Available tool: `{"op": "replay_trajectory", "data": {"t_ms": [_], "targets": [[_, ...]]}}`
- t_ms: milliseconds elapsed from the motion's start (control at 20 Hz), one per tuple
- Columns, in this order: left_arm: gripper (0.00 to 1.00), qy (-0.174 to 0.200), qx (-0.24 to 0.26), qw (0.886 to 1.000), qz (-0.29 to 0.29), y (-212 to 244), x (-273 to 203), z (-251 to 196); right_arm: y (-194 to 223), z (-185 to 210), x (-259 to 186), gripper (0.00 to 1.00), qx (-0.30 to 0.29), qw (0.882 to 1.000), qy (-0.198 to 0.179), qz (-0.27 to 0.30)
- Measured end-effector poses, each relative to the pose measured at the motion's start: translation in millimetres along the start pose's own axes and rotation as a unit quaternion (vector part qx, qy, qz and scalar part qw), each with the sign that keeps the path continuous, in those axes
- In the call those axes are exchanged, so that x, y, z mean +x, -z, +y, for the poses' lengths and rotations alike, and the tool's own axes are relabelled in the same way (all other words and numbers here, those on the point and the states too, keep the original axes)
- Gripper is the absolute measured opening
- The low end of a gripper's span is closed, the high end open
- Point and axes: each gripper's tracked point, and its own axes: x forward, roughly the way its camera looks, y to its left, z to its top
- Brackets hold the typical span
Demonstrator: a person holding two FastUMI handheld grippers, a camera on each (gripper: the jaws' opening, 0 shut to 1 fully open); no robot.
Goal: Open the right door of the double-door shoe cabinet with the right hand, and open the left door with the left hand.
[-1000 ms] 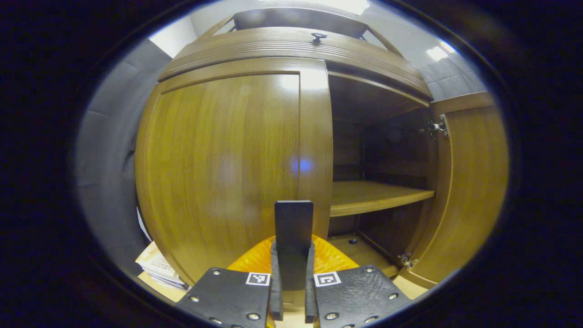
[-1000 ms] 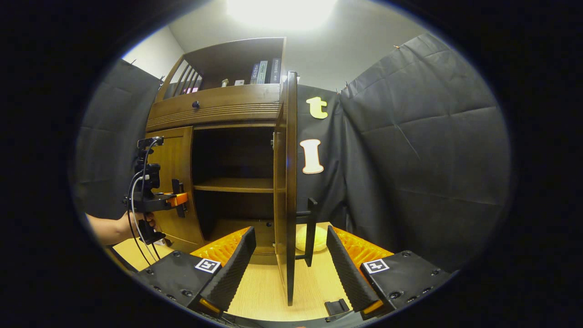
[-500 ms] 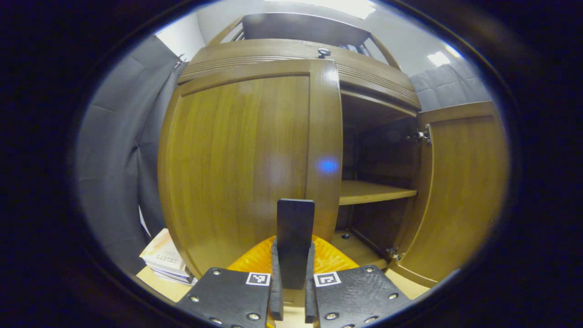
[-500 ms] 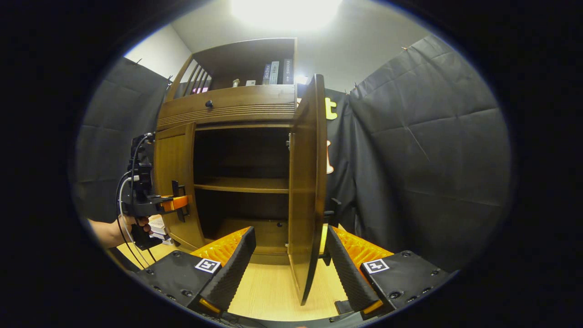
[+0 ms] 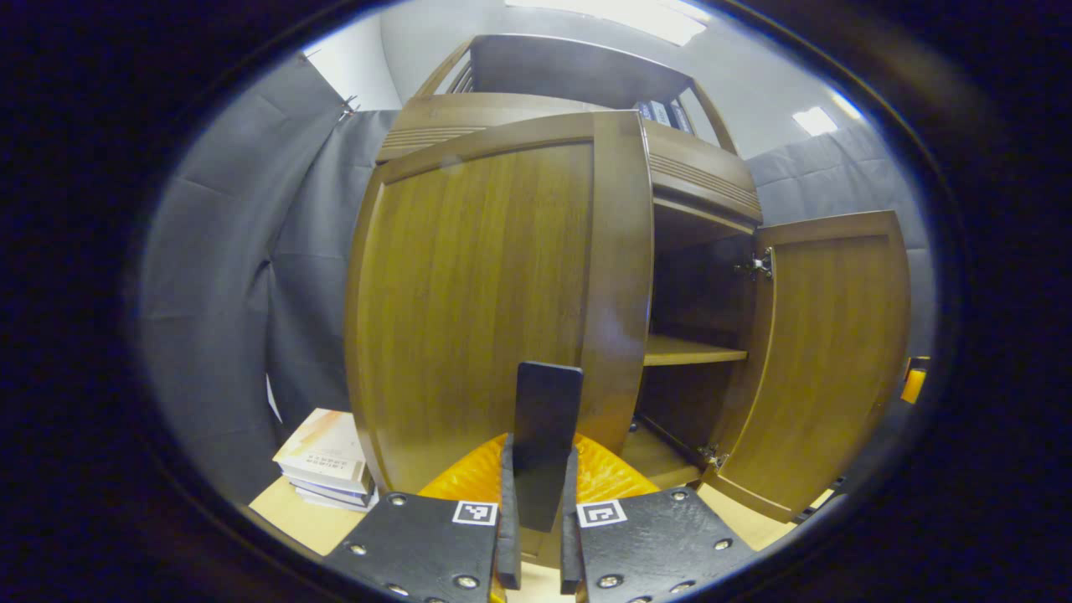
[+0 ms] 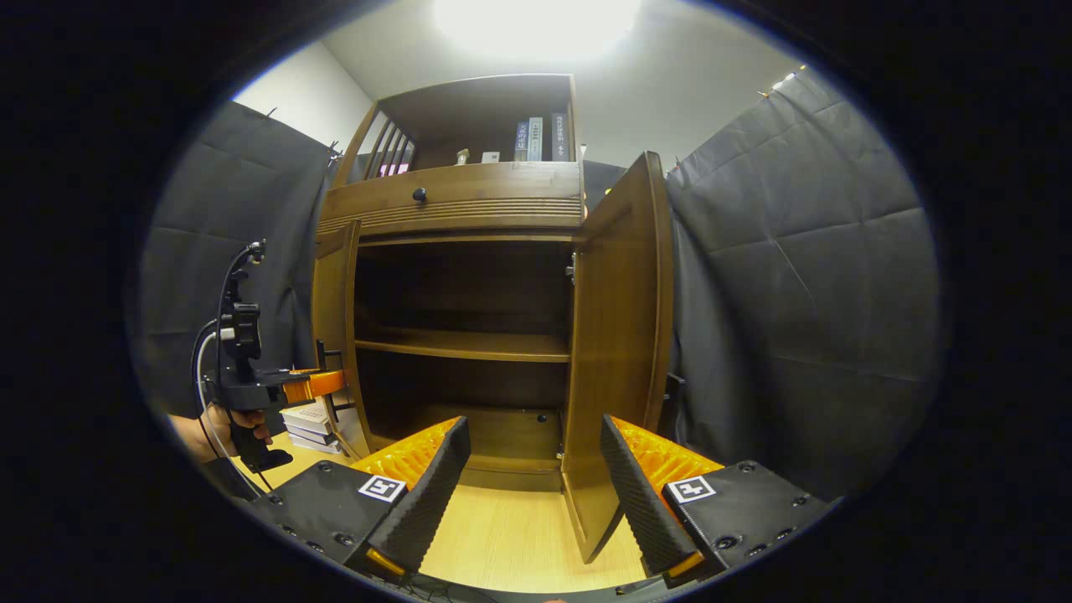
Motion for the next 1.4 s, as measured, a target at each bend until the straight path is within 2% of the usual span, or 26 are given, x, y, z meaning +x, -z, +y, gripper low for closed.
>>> {"op": "replay_trajectory", "data": {"t_ms": [350,950,1150,1400], "targets": [[0.21,-0.015,-0.006,1.0,-0.005,-1,-36,24,0,32,0,0.97,-0.003,1.0,-0.031,-0.002],[0.19,-0.041,-0.019,0.999,-0.01,-2,-78,68,1,65,0,0.97,0.001,0.998,-0.059,-0.005],[0.17,-0.055,-0.018,0.998,-0.012,-3,-91,87,3,74,2,0.97,0.005,0.998,-0.067,-0.001],[0.2,-0.088,-0.02,0.996,-0.012,-4,-108,119,2,88,5,0.97,0.003,0.997,-0.081,-0.001]]}}
